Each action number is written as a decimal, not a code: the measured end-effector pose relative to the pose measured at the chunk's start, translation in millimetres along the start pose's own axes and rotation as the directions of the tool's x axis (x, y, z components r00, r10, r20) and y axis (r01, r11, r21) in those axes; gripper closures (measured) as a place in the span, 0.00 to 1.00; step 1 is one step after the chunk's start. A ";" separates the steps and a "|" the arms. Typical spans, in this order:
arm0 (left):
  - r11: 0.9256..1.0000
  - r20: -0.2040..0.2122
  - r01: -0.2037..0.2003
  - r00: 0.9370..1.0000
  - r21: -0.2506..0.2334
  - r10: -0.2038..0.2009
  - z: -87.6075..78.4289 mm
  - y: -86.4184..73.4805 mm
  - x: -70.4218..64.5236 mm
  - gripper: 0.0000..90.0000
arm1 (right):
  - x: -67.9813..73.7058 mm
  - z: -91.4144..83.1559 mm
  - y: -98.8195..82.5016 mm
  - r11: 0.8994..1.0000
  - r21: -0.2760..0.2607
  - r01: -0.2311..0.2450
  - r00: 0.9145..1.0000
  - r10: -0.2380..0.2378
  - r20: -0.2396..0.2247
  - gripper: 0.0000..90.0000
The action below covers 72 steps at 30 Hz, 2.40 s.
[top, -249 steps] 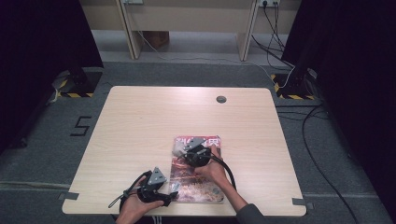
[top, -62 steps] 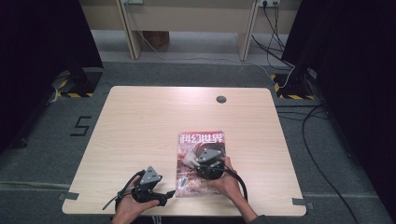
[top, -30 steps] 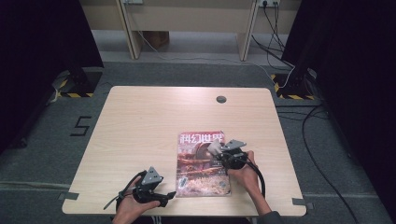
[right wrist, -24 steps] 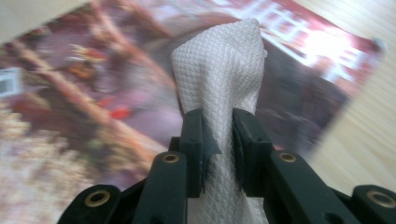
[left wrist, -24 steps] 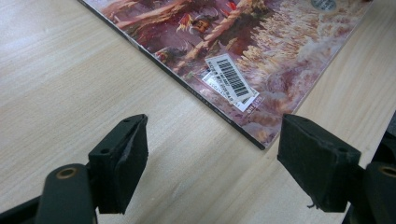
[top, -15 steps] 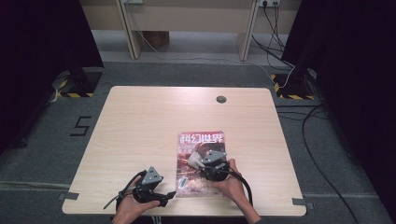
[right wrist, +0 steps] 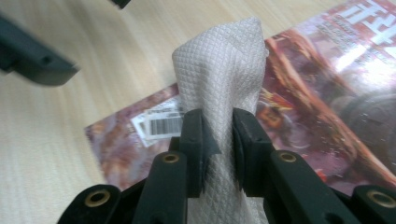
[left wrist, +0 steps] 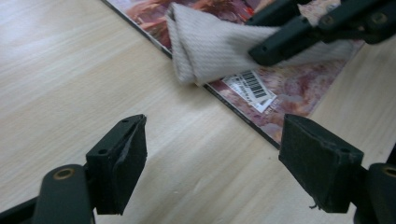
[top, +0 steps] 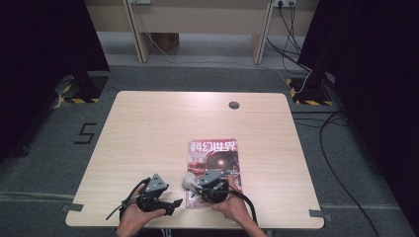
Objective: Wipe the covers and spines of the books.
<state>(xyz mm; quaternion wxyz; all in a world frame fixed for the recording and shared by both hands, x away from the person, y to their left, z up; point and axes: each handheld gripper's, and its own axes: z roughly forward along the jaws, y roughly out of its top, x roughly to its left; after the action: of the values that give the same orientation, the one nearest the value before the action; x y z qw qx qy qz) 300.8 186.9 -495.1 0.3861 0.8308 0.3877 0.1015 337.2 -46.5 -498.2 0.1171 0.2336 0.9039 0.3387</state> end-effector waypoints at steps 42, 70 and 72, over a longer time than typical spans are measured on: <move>0.987 -0.113 0.139 0.983 -0.081 -0.147 -16.4 -2.8 40.2 0.25 | 45.9 2.5 7.8 0.994 -0.004 0.113 0.989 -0.112 -0.096 0.84; 0.989 -0.122 0.130 0.983 -0.068 -0.137 -13.7 -3.0 38.6 0.25 | 45.3 1.0 6.2 0.994 0.000 0.108 0.989 -0.108 -0.103 0.84; 0.989 -0.123 0.130 0.983 -0.073 -0.138 -14.0 -2.5 38.4 0.25 | 48.6 2.6 8.6 0.992 0.002 0.122 0.988 -0.122 -0.099 0.85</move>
<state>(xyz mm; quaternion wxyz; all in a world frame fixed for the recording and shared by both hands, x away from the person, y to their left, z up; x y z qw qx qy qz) 318.9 223.5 -492.3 0.3929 0.7818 0.4633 0.1406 299.1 -15.0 -497.0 0.0920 0.1613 0.9225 0.3383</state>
